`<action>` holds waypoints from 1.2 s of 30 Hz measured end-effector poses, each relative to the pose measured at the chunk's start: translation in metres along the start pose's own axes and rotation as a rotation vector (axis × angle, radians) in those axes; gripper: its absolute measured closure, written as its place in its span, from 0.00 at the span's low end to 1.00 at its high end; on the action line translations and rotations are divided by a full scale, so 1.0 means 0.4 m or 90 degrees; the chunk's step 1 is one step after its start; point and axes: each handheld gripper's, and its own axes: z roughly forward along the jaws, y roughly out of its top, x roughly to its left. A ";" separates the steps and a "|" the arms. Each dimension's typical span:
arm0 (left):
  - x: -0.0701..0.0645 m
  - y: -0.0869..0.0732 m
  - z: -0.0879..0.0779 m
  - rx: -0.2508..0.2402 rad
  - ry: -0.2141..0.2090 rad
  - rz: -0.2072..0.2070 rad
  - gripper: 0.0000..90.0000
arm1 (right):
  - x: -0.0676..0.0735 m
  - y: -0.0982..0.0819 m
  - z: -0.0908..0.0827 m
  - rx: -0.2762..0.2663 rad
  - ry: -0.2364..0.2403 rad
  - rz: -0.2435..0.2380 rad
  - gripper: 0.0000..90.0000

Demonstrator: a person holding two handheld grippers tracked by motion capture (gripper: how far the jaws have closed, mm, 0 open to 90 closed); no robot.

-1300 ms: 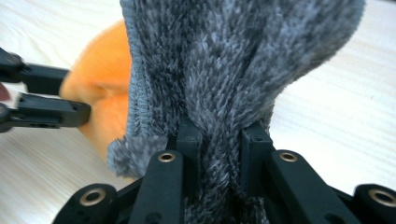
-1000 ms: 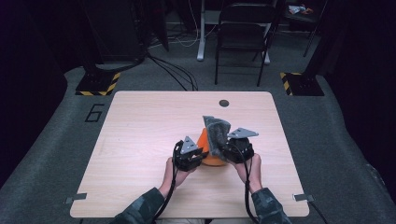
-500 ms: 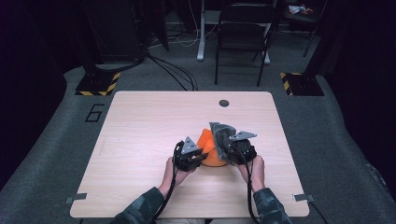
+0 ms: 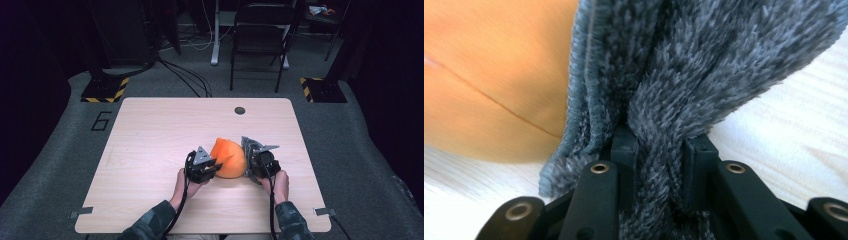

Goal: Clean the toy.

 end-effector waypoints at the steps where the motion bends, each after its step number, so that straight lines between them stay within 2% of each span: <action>1: 0.001 0.000 -0.001 0.001 0.001 0.001 0.80 | -0.001 0.003 -0.004 -0.003 0.000 -0.001 0.80; 3: 0.003 0.000 -0.001 -0.001 0.002 -0.002 0.80 | -0.002 0.011 -0.022 -0.017 -0.005 -0.005 0.80; 6: 0.002 0.000 -0.002 0.002 0.000 -0.001 0.80 | -0.001 0.029 -0.063 -0.059 -0.003 -0.005 0.80; 8: -0.001 0.000 -0.001 -0.001 0.003 0.001 0.80 | 0.009 0.045 -0.097 -0.089 0.013 -0.006 0.80; 9: -0.002 0.001 -0.002 0.003 0.001 0.005 0.80 | 0.017 0.053 -0.113 -0.110 0.015 -0.005 0.80; 12: -0.003 0.002 -0.002 0.005 0.002 0.011 0.79 | 0.049 0.075 -0.156 -0.157 0.040 -0.034 0.80; 15: -0.009 0.002 -0.002 0.003 0.000 0.010 0.79 | 0.098 0.091 -0.176 -0.183 0.057 -0.056 0.80; 17: -0.013 0.003 -0.002 0.003 0.002 0.020 0.79 | 0.126 0.097 -0.166 -0.177 0.056 -0.077 0.80; 18: -0.017 0.003 -0.002 0.004 -0.001 0.016 0.79 | 0.136 0.098 -0.153 -0.165 0.051 -0.085 0.79; 21: -0.019 0.001 0.001 0.009 -0.002 0.025 0.79 | 0.154 0.086 -0.102 -0.123 0.019 -0.117 0.78; 22: -0.018 0.000 0.003 0.008 -0.001 0.026 0.79 | 0.151 0.079 -0.095 -0.131 0.018 -0.114 0.78; 26: -0.019 0.001 0.004 0.009 -0.003 0.030 0.79 | 0.139 0.076 -0.094 -0.126 0.028 -0.107 0.78; 28: -0.018 0.000 0.004 0.009 -0.005 0.031 0.80 | 0.134 0.072 -0.090 -0.127 0.026 -0.114 0.78; 33: -0.016 -0.002 0.005 0.009 -0.004 0.026 0.80 | 0.115 0.065 -0.086 -0.118 0.031 -0.092 0.78; 36: -0.015 -0.002 0.005 0.010 -0.003 0.023 0.80 | 0.105 0.061 -0.082 -0.111 0.031 -0.088 0.78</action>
